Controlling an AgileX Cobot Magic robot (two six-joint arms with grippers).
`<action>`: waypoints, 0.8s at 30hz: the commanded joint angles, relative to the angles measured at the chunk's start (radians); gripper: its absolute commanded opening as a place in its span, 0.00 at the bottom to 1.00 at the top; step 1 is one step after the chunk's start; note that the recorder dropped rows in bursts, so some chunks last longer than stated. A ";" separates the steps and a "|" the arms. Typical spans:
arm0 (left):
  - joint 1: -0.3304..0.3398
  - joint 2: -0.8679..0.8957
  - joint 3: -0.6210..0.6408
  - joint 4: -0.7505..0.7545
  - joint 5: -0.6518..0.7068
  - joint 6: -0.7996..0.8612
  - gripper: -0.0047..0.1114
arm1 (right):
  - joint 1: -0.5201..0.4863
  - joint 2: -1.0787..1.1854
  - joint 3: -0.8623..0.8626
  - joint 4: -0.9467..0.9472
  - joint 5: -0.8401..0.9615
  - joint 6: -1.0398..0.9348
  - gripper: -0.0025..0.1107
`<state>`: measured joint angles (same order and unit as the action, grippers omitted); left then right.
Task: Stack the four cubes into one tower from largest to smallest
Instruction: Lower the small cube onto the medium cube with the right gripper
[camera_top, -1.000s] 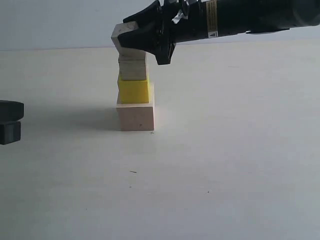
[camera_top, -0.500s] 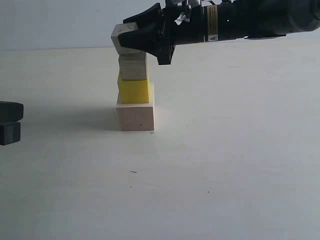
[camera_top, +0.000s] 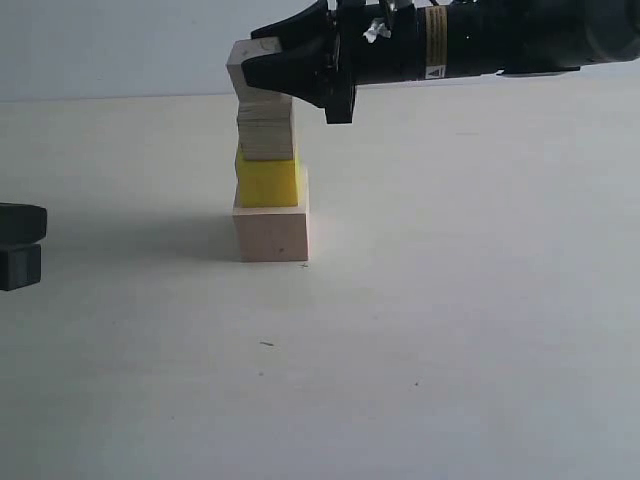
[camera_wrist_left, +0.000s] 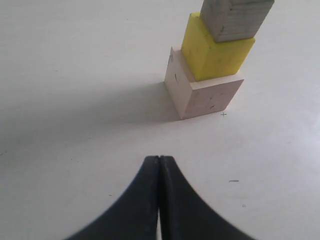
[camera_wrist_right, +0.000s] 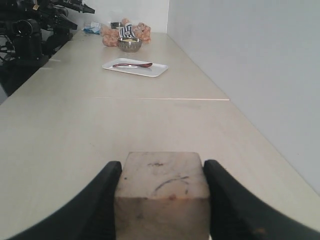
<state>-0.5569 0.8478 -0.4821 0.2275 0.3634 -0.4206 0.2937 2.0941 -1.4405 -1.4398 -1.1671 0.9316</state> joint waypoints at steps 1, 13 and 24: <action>-0.001 0.003 0.004 -0.003 -0.004 -0.005 0.04 | -0.006 -0.002 -0.006 0.006 -0.010 -0.005 0.02; -0.001 0.003 0.004 -0.005 -0.004 -0.005 0.04 | -0.006 0.022 -0.006 0.017 -0.015 0.003 0.02; -0.001 0.003 0.004 -0.005 -0.004 -0.005 0.04 | -0.006 0.022 -0.006 0.019 -0.009 0.003 0.02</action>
<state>-0.5569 0.8478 -0.4821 0.2275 0.3634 -0.4206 0.2937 2.1159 -1.4405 -1.4398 -1.1688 0.9336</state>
